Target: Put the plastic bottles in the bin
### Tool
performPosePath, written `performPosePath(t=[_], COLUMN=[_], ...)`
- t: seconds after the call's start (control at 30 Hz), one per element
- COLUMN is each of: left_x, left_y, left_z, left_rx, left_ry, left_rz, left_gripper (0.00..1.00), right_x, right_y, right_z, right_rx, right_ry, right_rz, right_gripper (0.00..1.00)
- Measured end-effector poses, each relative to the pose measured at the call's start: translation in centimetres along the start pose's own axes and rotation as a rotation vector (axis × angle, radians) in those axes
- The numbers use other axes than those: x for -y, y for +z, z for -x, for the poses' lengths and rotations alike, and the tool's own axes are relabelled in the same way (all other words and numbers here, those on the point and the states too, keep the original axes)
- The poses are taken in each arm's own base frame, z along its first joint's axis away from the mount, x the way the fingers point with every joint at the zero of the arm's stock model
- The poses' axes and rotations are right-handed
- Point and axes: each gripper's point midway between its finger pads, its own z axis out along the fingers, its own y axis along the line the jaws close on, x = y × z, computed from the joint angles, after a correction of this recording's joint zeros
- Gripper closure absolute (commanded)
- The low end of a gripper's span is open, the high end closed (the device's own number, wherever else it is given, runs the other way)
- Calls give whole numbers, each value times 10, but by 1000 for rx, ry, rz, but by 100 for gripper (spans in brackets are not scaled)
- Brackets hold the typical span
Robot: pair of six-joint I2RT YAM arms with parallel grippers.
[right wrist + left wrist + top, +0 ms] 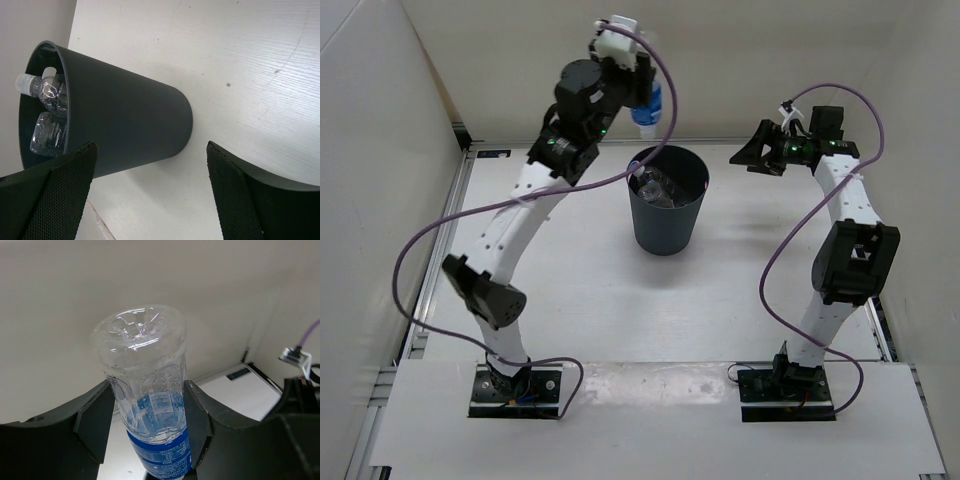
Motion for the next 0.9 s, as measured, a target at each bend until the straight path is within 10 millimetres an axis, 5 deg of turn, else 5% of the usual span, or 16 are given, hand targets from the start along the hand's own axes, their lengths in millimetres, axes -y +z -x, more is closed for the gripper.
performPosePath(t=[0.23, 0.37, 0.47, 0.73, 0.9], left_x=[63, 76, 79, 71, 23], left_y=[29, 27, 29, 22, -6], left_z=[-88, -115, -114, -92, -64], left_rx=[-133, -185, -169, -98, -57], left_ry=[-93, -130, -158, -152, -107], left_rz=[-161, -195, -203, -200, -94], left_gripper=[53, 16, 0, 0, 0], right_x=[19, 26, 29, 21, 14], right_y=[-17, -26, -29, -24, -19], right_z=[8, 10, 10, 7, 5], right_rx=[32, 41, 43, 25, 13], right_ry=[29, 47, 55, 51, 38], right_rz=[-33, -49, -56, -42, -32], right_gripper=[10, 10, 10, 10, 10])
